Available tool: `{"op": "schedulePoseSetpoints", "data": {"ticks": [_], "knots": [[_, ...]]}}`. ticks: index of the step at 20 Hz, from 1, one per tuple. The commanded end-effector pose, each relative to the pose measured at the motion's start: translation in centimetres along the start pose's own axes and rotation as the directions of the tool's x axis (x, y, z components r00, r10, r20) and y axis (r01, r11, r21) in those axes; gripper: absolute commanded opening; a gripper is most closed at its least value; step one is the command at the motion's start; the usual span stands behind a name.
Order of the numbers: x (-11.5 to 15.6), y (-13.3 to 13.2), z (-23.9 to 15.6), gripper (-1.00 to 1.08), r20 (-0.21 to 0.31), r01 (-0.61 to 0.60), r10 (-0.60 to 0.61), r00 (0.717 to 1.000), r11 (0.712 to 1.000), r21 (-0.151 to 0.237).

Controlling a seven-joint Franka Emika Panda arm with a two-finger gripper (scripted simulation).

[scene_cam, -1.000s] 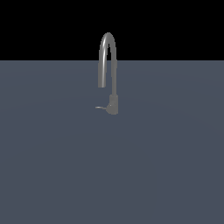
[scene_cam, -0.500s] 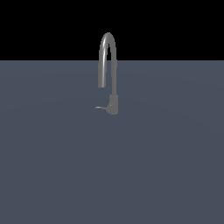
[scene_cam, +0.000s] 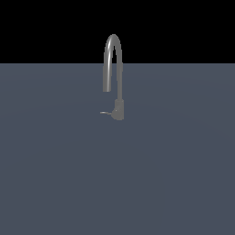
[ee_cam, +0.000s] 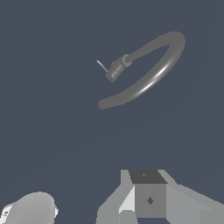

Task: Turn on the faucet by rotating a designated handle.

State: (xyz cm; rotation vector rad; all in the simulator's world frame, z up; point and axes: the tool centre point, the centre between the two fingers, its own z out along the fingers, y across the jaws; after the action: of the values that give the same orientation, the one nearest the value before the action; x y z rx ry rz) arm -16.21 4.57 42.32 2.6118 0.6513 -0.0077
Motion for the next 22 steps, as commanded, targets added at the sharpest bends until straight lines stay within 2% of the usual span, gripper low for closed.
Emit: {"op": "schedulePoseSetpoints", "data": {"ticks": [1, 5, 10, 16, 22], "knots": [[1.3, -0.6, 0.9, -1.00, 0.008, 0.073, -0.073, 0.997, 0.995, -0.065], [3.2, -1.5, 2.3, -1.00, 0.028, 0.176, -0.174, 0.984, 0.972, -0.157], [5.1, -2.5, 4.0, -1.00, 0.061, 0.288, -0.282, 0.957, 0.923, -0.256], [7.0, -3.7, 6.1, -1.00, 0.109, 0.402, -0.390, 0.915, 0.845, -0.354], [8.6, -4.7, 8.0, -1.00, 0.161, 0.495, -0.475, 0.865, 0.754, -0.433]]}}
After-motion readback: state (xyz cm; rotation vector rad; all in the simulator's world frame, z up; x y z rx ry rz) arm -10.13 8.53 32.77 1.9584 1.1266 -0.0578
